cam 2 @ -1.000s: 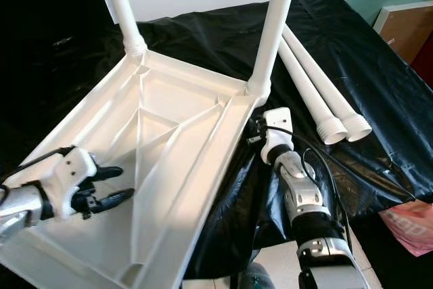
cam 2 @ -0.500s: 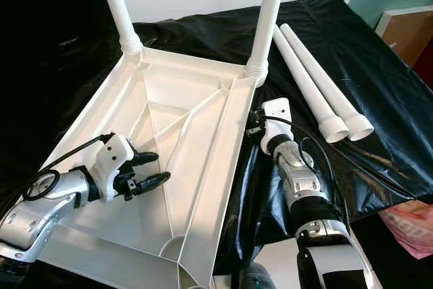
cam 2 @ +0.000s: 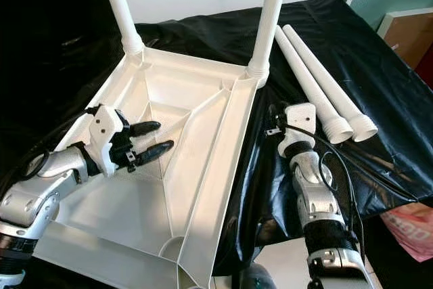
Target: Building children table
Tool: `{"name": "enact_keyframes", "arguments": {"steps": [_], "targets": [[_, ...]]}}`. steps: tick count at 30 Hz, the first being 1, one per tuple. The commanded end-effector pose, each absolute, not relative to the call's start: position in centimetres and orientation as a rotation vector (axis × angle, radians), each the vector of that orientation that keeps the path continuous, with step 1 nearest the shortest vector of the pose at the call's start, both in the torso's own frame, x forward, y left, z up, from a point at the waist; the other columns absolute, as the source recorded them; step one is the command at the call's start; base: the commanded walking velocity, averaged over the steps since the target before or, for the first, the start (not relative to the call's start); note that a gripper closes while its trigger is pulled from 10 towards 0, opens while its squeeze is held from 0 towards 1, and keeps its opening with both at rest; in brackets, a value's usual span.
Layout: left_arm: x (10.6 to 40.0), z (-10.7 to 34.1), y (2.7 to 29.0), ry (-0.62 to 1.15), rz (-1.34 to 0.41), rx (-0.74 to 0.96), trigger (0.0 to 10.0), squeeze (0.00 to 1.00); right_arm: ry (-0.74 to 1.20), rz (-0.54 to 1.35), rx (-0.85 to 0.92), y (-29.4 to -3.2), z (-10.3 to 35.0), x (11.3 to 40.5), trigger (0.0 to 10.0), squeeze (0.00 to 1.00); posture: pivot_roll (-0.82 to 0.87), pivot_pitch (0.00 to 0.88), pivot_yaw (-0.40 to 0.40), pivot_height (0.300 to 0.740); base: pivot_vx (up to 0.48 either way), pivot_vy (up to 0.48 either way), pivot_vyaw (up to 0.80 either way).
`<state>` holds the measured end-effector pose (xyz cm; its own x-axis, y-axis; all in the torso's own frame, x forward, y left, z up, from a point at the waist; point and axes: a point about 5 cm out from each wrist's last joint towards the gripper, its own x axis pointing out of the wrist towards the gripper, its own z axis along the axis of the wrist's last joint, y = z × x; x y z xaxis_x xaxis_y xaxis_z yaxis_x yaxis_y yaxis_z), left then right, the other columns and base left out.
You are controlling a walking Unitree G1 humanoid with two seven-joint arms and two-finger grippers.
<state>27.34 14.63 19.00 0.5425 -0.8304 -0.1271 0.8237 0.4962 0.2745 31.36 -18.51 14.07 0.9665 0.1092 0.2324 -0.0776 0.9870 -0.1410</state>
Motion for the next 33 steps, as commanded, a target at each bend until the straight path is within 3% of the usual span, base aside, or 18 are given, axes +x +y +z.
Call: {"name": "enact_keyframes", "arguments": {"steps": [1, 10, 21, 22, 31, 32, 33], "targets": [[27.0, 18.5, 14.2, -0.008, -1.113, 0.349, 10.0, 0.00, -0.254, 0.064, -0.113, -18.7, 14.0, 30.7, 10.0, 0.00, 0.02, 0.121, 0.006, 0.740, 0.000, 0.000, 0.00], [26.0, 18.2, 13.4, -0.029, -1.188, 0.392, 10.0, 0.00, -0.294, 0.088, -0.108, -16.9, 13.8, 27.6, 10.0, 0.00, 0.02, 0.137, -0.001, 0.740, 0.000, 0.000, 0.00], [24.2, 16.7, 15.4, 0.087, -1.213, 0.449, 10.0, 0.00, -0.257, 0.142, -0.109, -16.0, 13.3, 25.5, 10.0, 0.00, 0.03, 0.149, -0.010, 0.740, 0.000, 0.000, 0.00], [24.1, 16.3, 16.0, 0.126, -1.207, 0.457, 10.0, 1.00, -0.253, 0.140, -0.109, -16.1, 13.3, 25.5, 10.0, 0.00, 0.03, 0.150, -0.010, 0.740, 0.000, 0.000, 0.00], [24.8, 14.6, 18.1, 0.230, -1.120, 0.586, 10.0, 1.00, -0.245, 0.144, -0.108, -16.0, 13.7, 25.7, 10.0, 0.00, 0.04, 0.154, -0.016, 0.740, 0.000, 0.000, 0.00], [24.9, 14.5, 18.4, 0.238, -1.109, 0.614, 10.0, 0.39, -0.242, 0.147, -0.108, -15.9, 13.7, 25.7, 10.0, 0.00, 0.04, 0.153, -0.016, 0.740, 0.000, 0.000, 0.00], [24.9, 14.4, 18.6, 0.250, -1.106, 0.633, 10.0, 0.00, -0.240, 0.149, -0.107, -15.9, 13.7, 25.7, 10.0, 0.00, 0.04, 0.153, -0.018, 0.740, 0.000, 0.000, 0.00]]}}
